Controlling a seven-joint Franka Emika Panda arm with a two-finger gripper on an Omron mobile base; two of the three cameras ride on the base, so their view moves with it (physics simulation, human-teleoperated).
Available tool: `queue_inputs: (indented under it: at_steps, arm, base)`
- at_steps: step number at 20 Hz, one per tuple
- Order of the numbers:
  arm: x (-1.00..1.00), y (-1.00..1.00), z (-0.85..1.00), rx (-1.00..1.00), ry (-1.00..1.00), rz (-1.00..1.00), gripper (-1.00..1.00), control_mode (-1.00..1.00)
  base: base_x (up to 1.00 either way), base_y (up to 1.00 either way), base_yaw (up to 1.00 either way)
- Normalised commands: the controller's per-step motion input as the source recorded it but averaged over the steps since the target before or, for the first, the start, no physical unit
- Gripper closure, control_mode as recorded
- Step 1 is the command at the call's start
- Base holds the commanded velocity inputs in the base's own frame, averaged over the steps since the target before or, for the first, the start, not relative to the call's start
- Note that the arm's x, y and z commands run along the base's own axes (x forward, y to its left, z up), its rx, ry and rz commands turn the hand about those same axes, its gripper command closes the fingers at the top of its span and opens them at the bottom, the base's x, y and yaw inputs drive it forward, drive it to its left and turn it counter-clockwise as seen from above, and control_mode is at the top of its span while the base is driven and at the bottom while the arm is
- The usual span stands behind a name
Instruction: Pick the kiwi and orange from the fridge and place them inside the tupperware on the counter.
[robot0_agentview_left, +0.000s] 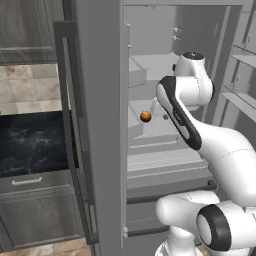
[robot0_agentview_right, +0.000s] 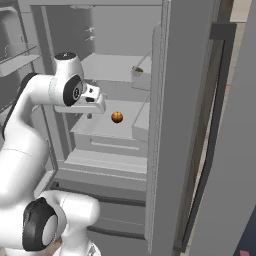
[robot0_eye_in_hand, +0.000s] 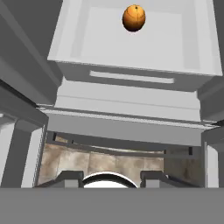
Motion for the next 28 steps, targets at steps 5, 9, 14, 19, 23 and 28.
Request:
queue_inputs:
  at_steps: [5, 9, 14, 19, 23, 28]
  arm:
    - [-0.10, 0.00, 0.00, 0.00, -0.15, 0.00, -1.00, -1.00]
    - [0.00, -0.15, -0.01, 0.17, -0.03, -0.01, -1.00, -1.00]
    - [-0.13, -0.08, -0.32, -0.05, -0.13, 0.00, -1.00, -1.00]
    - [-0.06, -0.02, -0.28, -0.10, -0.51, 0.00, -1.00, -1.00]
    - [0.00, -0.01, -0.15, -0.01, -0.34, 0.00, -1.00, -1.00]
    - [0.05, -0.16, -0.09, 0.01, -0.04, 0.00, -1.00, -1.00]
  base:
    - [0.00, 0.00, 0.00]
    - [0.00, 0.00, 0.00]
    - [0.00, 0.00, 0.00]
    - [0.00, 0.00, 0.00]
    - [0.00, 0.00, 0.00]
    - [0.00, 0.00, 0.00]
